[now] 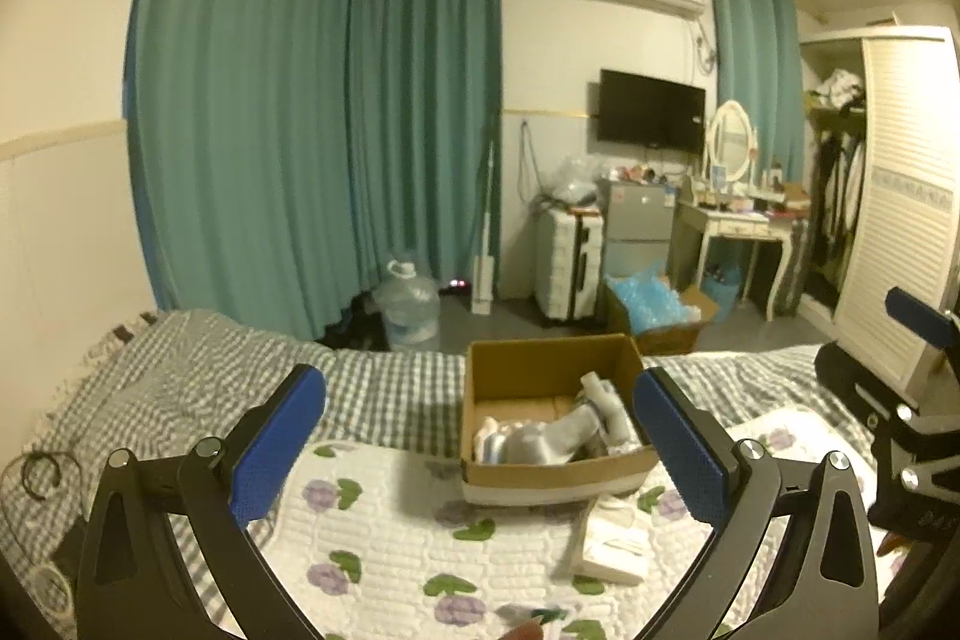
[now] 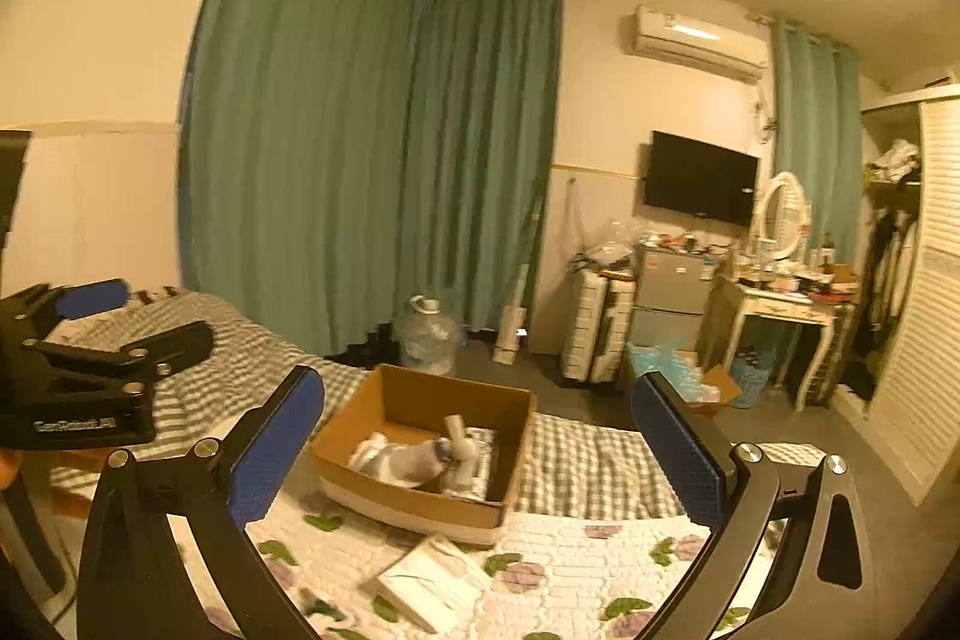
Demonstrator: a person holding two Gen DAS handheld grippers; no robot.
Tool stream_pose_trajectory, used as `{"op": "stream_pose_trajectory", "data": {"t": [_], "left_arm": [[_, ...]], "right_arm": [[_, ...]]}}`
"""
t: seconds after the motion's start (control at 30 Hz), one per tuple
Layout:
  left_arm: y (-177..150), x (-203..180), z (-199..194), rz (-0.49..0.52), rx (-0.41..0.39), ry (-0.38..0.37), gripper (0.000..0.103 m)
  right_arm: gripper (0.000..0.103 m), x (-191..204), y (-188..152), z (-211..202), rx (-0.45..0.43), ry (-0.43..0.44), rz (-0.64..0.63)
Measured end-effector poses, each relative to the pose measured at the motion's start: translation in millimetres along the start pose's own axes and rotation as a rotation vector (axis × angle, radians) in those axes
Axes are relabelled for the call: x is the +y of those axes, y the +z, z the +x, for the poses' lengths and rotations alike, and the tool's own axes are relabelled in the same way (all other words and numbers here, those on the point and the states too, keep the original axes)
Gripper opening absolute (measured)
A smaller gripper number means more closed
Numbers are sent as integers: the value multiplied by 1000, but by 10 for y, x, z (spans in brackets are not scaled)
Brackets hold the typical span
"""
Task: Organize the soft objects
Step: 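Move both open grippers back to the mask and sock bundle, then grasp the green-tied sock bundle with the left gripper while the right gripper grasps the white mask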
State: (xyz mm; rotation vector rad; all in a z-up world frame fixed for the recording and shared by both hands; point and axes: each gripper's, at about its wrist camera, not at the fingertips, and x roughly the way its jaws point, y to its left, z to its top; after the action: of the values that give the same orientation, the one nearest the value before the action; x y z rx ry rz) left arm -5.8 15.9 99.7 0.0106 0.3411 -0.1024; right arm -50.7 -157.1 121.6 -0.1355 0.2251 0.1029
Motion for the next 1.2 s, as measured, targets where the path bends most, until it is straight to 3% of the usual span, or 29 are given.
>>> {"op": "stream_pose_trajectory", "data": {"t": [0.33,0.9,1.03,1.17,1.2], "left_arm": [[-417,20,144,-15,49,15,103],[-1414,-173,752,46,304,-52,103],[-1666,-265,913,77,379,-78,95],[-1875,-340,1043,107,435,-97,94],[-1919,-344,1074,106,449,-104,88]], "right_arm": [[103,-147,-298,247,71,-34,35],[103,-134,-1112,898,287,65,45],[103,-176,-1313,1035,345,79,71],[103,-138,-1514,1171,405,94,60],[103,-122,-1568,1206,420,100,56]]}}
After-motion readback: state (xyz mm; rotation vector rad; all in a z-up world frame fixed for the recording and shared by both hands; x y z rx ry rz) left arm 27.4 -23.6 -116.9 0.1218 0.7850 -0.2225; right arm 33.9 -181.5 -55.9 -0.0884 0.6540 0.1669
